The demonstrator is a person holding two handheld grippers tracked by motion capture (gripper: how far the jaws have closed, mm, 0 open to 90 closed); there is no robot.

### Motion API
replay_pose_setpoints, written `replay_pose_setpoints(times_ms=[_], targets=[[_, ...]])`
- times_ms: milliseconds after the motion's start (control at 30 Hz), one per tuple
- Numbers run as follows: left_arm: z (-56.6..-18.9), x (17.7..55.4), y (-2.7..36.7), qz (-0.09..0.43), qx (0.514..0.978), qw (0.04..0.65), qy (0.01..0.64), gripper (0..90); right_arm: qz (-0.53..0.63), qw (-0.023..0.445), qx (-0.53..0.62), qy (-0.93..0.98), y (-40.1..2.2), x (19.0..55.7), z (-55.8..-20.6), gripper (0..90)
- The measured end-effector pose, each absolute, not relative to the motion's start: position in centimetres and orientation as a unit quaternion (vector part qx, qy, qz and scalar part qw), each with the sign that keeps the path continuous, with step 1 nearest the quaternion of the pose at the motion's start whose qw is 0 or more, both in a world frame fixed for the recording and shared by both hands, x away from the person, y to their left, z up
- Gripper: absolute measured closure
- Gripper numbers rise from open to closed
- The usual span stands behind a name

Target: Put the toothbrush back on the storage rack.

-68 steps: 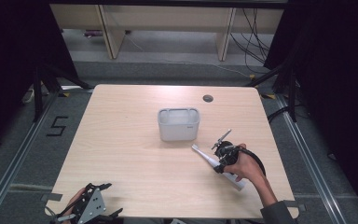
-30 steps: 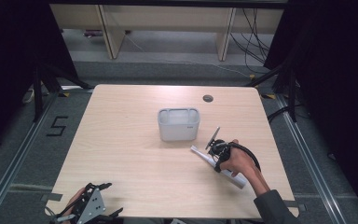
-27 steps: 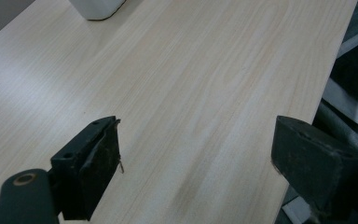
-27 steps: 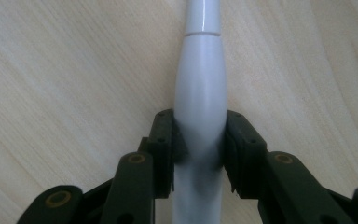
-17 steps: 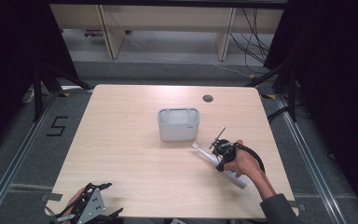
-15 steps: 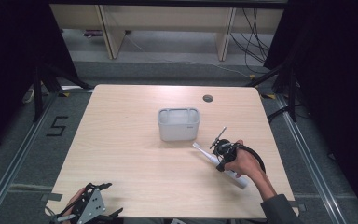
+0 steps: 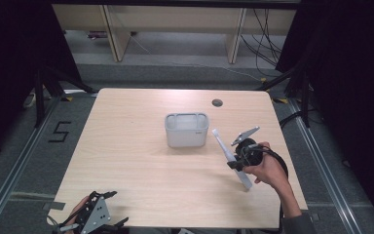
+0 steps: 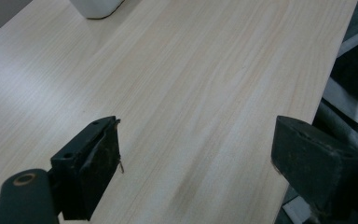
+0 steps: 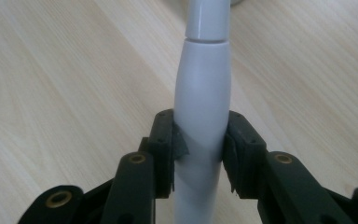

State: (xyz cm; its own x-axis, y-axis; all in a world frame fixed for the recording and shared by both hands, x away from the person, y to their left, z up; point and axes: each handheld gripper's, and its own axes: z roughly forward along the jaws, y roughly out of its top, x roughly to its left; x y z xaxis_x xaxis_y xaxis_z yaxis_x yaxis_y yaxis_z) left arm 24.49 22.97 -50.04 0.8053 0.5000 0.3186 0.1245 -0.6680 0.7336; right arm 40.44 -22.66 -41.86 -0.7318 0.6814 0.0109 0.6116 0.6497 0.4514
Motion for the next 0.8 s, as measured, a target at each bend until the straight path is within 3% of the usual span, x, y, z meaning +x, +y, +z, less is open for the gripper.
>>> replay_pose_setpoints(times_ms=[200, 567, 800], targets=[[-50.1, 24.5, 22.9, 0.254, 0.874, 0.373, 0.181, 14.9, 0.274, 0.099, 0.352, 0.889, -22.7, 40.4, -41.2, 66.8], [-50.0, 24.5, 23.0, 0.256, 0.878, 0.365, 0.177, 14.9, 0.405, 0.176, 0.339, 0.831, -22.7, 41.4, -39.5, 66.8], [-50.0, 24.5, 23.0, 0.260, 0.878, 0.362, 0.176, 15.0, 0.439, 0.183, 0.347, 0.808, -22.1, 41.8, -39.1, 66.8]])
